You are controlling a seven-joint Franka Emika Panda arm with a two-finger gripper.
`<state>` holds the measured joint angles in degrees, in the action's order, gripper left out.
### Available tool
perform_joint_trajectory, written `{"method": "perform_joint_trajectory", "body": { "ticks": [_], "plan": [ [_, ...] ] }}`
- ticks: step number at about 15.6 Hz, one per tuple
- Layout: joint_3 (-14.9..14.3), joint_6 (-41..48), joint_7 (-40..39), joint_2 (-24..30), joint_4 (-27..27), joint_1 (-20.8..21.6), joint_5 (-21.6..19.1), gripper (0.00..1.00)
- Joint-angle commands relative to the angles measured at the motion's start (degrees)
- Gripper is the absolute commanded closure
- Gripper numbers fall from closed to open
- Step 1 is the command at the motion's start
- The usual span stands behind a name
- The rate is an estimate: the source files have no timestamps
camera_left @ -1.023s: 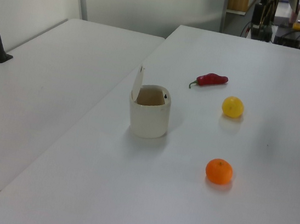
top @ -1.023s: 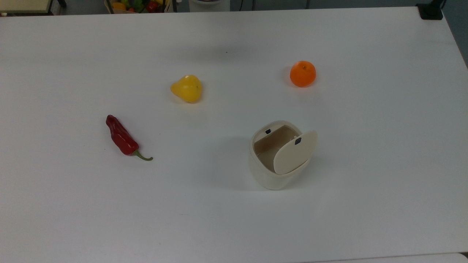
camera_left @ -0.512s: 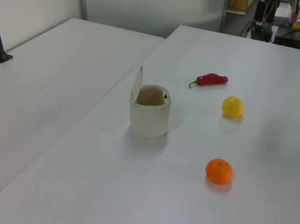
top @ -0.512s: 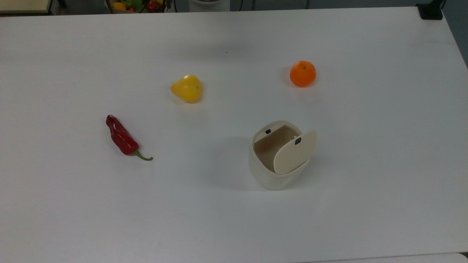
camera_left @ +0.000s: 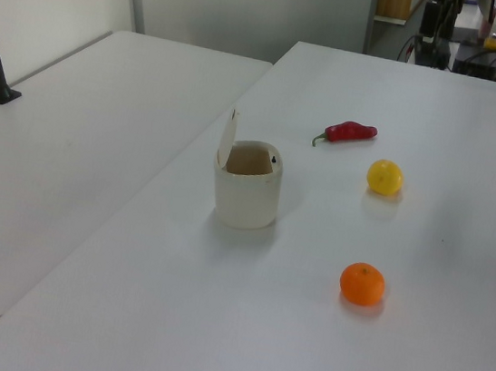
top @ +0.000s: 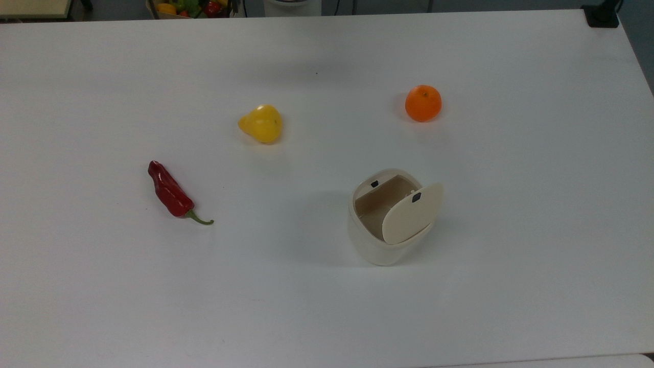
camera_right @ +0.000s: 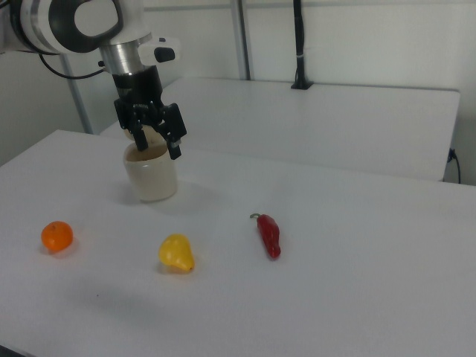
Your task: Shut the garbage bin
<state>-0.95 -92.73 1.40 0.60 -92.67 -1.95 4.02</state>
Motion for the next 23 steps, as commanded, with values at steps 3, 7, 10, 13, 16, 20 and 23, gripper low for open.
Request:
{"method": "perform_joint_trajectory", "body": {
  "ticks": [3,7,10,13,16,20,23],
  "plan": [
    [-0.2,0.8,-3.0,0.2,0.1,0.2,0.4,0.55],
    [-0.3,0.7,-3.2,-0.1,0.0,0.2,0.4,1.0],
    [-0.2,0.6,-3.3,-0.4,0.0,0.3,0.6,1.0],
    [-0.2,0.4,-3.3,-1.0,0.1,0.4,0.6,1.0],
    [-0.2,-1.5,-3.3,-1.3,0.1,0.4,0.3,1.0],
    [0.0,-4.4,-3.2,-4.5,1.4,0.9,-0.4,1.0],
    [0.6,-8.9,-3.2,-7.0,2.9,1.1,-1.9,1.0]
  ]
}}
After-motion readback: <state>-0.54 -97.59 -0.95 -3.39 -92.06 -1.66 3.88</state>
